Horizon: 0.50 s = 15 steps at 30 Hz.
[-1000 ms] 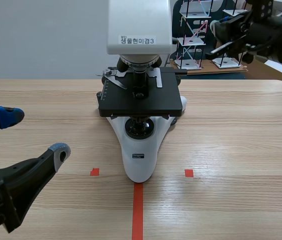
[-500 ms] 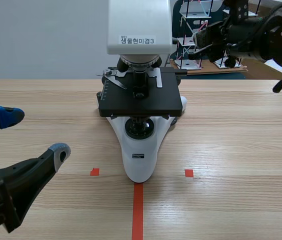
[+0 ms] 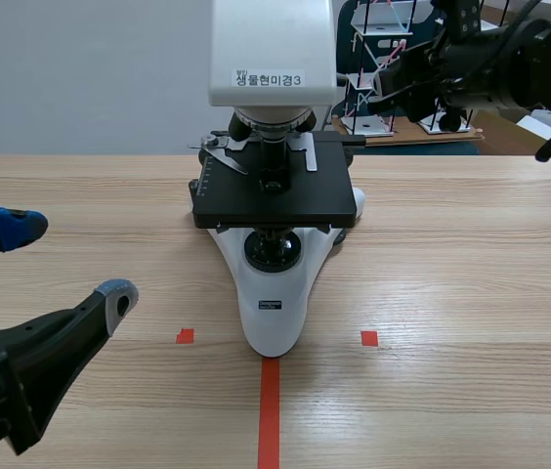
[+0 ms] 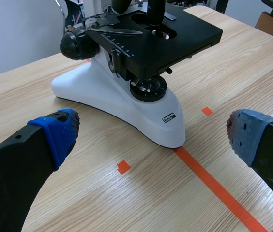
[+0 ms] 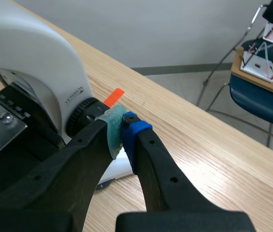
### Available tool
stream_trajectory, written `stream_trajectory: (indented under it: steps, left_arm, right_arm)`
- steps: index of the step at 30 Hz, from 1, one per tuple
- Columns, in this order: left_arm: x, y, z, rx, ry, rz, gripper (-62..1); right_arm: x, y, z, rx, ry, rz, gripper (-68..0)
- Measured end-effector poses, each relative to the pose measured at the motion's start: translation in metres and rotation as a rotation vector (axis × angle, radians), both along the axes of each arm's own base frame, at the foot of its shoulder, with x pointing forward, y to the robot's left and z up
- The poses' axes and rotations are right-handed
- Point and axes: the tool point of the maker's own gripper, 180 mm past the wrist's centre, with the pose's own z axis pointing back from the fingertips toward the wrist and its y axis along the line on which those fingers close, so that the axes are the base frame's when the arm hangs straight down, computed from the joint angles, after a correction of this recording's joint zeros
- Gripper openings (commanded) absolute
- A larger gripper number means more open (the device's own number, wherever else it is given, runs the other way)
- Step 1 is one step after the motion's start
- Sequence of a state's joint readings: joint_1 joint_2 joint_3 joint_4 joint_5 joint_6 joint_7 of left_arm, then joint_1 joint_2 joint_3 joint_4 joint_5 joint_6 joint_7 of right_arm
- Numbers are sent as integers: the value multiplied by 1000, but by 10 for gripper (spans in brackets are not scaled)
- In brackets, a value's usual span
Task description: Point at the coarse focus knob
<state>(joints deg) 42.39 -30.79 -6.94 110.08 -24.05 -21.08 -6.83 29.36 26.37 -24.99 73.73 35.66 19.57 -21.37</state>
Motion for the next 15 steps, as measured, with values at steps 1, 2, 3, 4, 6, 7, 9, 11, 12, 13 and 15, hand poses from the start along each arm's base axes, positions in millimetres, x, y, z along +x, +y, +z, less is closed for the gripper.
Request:
stream_trajectory:
  steps: [1, 2, 3, 4, 6, 7, 9, 11, 12, 13, 15]
  left_arm:
    - [0, 0, 0, 0, 0, 0, 14]
    - [0, 0, 0, 0, 0, 0, 14]
    - [0, 0, 0, 0, 0, 0, 14]
    - [0, 0, 0, 0, 0, 0, 14]
    - [0, 0, 0, 0, 0, 0, 14]
    - [0, 0, 0, 0, 0, 0, 14]
    - [0, 0, 0, 0, 0, 0, 14]
    - [0, 0, 0, 0, 0, 0, 14]
    - [0, 0, 0, 0, 0, 0, 14]
    - [0, 0, 0, 0, 0, 0, 14]
    - [0, 0, 0, 0, 0, 0, 14]
  right_arm:
    - [1, 0, 2, 4, -5, 0, -675]
    - [2, 0, 4, 5, -7, 0, -675]
    - [2, 0, 4, 4, -8, -1, -675]
    - [2, 0, 4, 4, -8, -1, -675]
    - [2, 0, 4, 4, -8, -1, -675]
    - [2, 0, 4, 5, -8, -1, -675]
    - [2, 0, 4, 5, -8, -1, -675]
    - [2, 0, 4, 5, -8, -1, -675]
    - [2, 0, 4, 5, -9, -1, -675]
    - [2, 1, 5, 9, -12, 0, -675]
    - [2, 1, 5, 11, -12, 1, -675]
